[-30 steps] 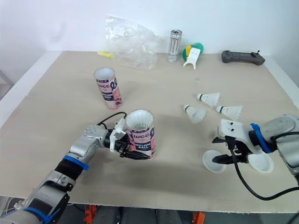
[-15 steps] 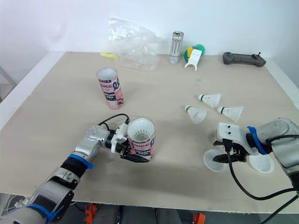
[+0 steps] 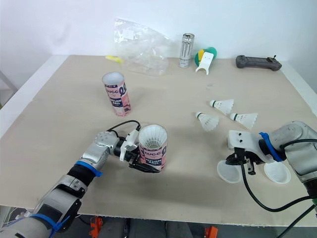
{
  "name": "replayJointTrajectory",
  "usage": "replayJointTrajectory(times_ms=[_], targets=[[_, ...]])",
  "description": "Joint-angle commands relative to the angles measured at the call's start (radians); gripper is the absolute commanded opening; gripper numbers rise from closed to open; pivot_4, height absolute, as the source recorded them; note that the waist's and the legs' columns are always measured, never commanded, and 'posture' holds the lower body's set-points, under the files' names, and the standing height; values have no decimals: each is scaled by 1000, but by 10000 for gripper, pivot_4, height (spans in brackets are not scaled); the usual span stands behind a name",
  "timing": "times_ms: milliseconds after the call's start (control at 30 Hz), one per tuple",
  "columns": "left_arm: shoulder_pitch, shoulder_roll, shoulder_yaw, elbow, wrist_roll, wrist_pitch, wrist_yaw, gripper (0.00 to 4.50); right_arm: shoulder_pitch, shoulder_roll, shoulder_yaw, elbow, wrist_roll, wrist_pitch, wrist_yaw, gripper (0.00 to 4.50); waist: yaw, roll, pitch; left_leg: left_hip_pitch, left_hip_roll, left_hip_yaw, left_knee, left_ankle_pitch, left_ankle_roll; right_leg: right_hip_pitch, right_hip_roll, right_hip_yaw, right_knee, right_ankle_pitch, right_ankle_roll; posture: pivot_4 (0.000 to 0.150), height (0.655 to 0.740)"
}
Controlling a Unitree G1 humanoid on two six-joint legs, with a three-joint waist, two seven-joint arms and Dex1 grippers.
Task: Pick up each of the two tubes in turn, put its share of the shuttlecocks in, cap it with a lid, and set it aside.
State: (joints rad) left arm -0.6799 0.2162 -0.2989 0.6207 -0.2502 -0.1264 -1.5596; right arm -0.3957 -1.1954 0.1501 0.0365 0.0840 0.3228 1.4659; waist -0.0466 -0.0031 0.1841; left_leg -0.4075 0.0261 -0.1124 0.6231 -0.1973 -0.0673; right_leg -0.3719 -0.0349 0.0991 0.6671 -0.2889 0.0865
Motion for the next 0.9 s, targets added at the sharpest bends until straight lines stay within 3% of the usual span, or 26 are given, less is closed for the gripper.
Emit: replayJointTrajectory(times_ms=[33, 167, 500, 900], targets=[[2, 8, -15, 34, 37, -6, -10, 28340, -35, 11, -56, -110, 78, 62, 9, 640, 0, 0, 0, 0, 0, 0, 0, 0, 0, 0, 0, 0, 0, 0, 0, 1500, 7400], [-5, 6, -18, 46, 42, -4, -16, 28340, -74, 35, -92, -224, 178, 154, -3, 640, -1, 0, 0, 0, 0, 0, 0, 0, 0, 0, 0, 0, 0, 0, 0, 1500, 7400], [-23, 1, -24, 75, 49, -7, -30, 28340, -464, 167, -69, -440, 414, 402, -61, 640, 0, 0, 0, 0, 1, 0, -1, 1, 0, 0, 0, 0, 0, 1, 0, 1500, 7400], [-70, 1, -80, 139, 68, -33, -55, 28340, -784, 357, 184, -355, 300, 304, 0, 640, -1, 0, 0, 0, 1, 0, -1, 1, 0, -2, 1, -1, 0, 1, 0, 1500, 7400]])
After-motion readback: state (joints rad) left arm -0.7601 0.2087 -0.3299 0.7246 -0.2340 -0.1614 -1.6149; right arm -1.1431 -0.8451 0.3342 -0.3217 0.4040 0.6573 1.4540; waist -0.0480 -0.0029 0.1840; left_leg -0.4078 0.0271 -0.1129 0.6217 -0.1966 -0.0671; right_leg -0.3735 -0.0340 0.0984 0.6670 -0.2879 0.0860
